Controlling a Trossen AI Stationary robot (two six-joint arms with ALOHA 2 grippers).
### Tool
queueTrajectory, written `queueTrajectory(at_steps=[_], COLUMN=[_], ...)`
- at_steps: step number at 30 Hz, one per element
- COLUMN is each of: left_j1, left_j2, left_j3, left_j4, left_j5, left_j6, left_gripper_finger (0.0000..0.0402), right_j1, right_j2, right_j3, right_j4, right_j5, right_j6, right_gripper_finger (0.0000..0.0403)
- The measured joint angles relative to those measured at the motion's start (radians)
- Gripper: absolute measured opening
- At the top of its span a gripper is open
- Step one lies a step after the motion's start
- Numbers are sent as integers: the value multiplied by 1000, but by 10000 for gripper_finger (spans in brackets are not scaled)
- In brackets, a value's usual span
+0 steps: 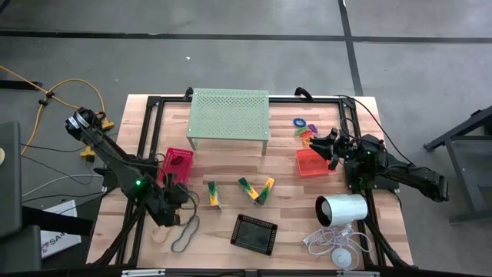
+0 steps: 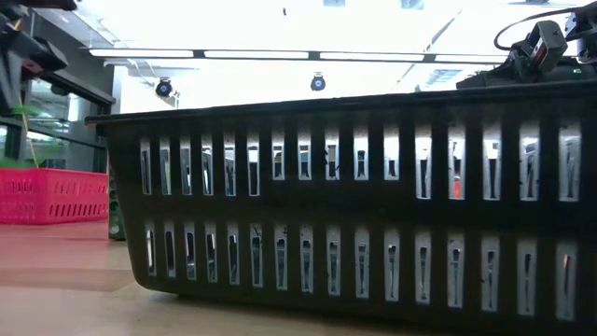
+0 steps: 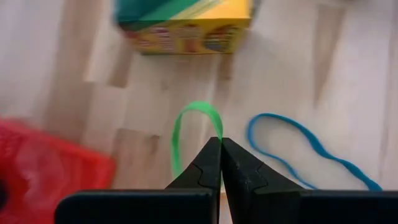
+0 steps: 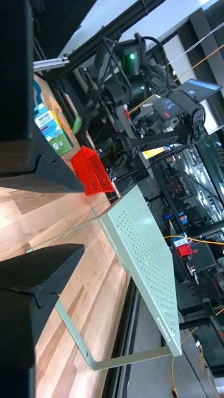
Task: Pick & Place Office Desk Supplies
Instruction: Put the green rubber band into the red bin
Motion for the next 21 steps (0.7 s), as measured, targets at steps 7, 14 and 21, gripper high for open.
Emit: queueTrajectory(at_steps=[7,14,21], left_j1=[76,156,230], left_j2=[-98,-145,-169], left_j3=[0,0,0], left_j4=[-195,-343,-366], left_j5=[-17,-17,-16], left_j6=[-77,-129,-80], left_gripper_finger=[1,1,1], right_j1=[0,0,0], right_j2=[0,0,0], right_j3=[0,0,0], right_j4=[0,0,0], right_j5=[0,0,0], right_j6=[0,0,0], right_gripper_finger=[130,130,130])
